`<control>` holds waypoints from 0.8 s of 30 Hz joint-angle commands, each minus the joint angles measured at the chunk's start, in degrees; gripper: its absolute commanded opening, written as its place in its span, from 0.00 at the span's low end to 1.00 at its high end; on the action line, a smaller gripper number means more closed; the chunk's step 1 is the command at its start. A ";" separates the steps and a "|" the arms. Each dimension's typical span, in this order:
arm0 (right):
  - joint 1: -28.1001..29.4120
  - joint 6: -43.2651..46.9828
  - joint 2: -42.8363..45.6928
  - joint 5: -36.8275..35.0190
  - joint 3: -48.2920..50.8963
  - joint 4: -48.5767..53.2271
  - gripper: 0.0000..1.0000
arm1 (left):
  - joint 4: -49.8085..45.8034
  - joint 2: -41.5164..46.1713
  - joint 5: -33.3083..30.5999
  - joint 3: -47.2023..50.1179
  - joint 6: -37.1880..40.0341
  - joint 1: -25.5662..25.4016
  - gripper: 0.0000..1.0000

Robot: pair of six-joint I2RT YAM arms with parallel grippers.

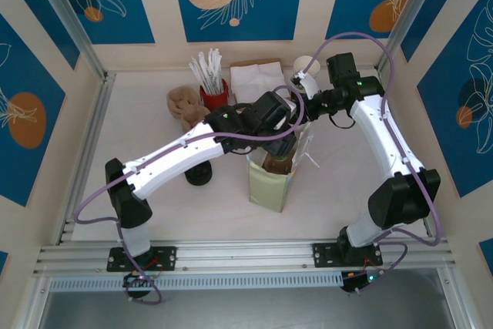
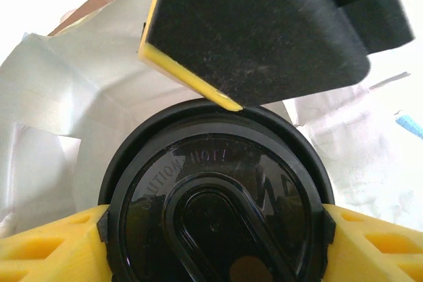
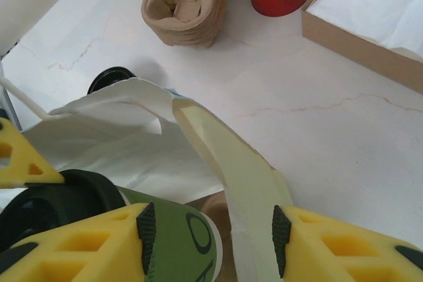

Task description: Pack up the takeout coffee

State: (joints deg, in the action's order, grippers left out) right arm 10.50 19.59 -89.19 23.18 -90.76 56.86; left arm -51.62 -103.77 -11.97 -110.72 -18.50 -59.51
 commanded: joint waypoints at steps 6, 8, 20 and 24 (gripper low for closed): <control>1.35 2.91 -2.24 2.32 -4.72 1.33 0.14 | -0.09 2.25 0.43 -0.28 -0.57 0.62 0.72; 1.60 2.45 -2.22 3.31 -5.93 1.17 0.03 | 0.41 2.28 0.19 -0.29 -0.61 0.66 0.72; 5.57 1.06 2.60 7.75 -1.84 -3.19 0.00 | 5.19 3.85 -5.52 5.26 -0.48 0.11 0.71; 6.21 -0.53 3.33 7.97 -1.88 -4.57 0.00 | 7.12 4.31 -7.90 7.99 -0.16 -0.26 0.71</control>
State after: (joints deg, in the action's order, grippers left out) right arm 16.19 20.36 -87.74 28.14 -93.06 54.11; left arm -47.07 -101.54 -16.64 -104.01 -18.96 -59.53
